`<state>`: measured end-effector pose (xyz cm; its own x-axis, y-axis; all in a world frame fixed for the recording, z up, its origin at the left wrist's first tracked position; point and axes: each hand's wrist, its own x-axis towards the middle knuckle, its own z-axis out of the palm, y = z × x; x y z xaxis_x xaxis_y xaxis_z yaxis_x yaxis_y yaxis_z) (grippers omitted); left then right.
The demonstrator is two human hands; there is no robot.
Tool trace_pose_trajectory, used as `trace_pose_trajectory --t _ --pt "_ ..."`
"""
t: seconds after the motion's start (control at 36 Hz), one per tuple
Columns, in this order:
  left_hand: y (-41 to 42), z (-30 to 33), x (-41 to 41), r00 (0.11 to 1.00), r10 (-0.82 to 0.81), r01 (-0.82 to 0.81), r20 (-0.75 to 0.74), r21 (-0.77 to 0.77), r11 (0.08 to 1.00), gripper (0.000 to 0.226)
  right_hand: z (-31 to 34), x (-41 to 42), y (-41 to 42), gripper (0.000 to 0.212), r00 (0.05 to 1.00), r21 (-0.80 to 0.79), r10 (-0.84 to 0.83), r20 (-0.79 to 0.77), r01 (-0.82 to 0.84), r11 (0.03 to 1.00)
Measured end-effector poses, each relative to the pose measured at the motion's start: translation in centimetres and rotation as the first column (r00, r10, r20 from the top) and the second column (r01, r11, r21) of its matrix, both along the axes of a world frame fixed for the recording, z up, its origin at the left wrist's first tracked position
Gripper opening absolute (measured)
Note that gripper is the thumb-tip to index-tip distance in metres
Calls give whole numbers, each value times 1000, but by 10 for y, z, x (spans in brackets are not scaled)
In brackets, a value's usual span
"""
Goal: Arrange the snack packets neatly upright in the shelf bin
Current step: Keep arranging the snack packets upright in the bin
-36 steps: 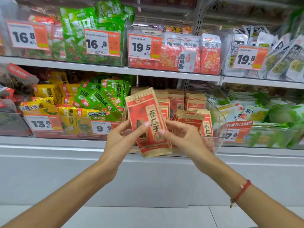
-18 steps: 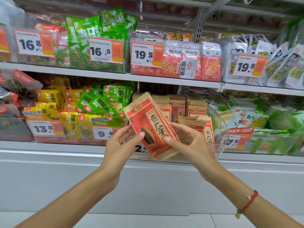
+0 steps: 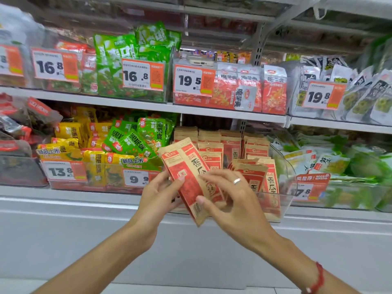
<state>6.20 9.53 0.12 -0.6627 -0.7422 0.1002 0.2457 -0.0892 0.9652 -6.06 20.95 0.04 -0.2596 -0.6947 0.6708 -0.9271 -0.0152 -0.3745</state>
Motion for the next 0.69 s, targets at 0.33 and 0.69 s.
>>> trace_pose_trajectory --t 0.33,0.69 --pt "-1 -3 1 997 69 -64 20 -164 984 28 8 -13 6 41 824 -46 45 565 -23 999" --pt "15 40 -29 991 -21 7 -132 -103 995 15 23 -15 12 39 959 -205 -33 -281 -27 978"
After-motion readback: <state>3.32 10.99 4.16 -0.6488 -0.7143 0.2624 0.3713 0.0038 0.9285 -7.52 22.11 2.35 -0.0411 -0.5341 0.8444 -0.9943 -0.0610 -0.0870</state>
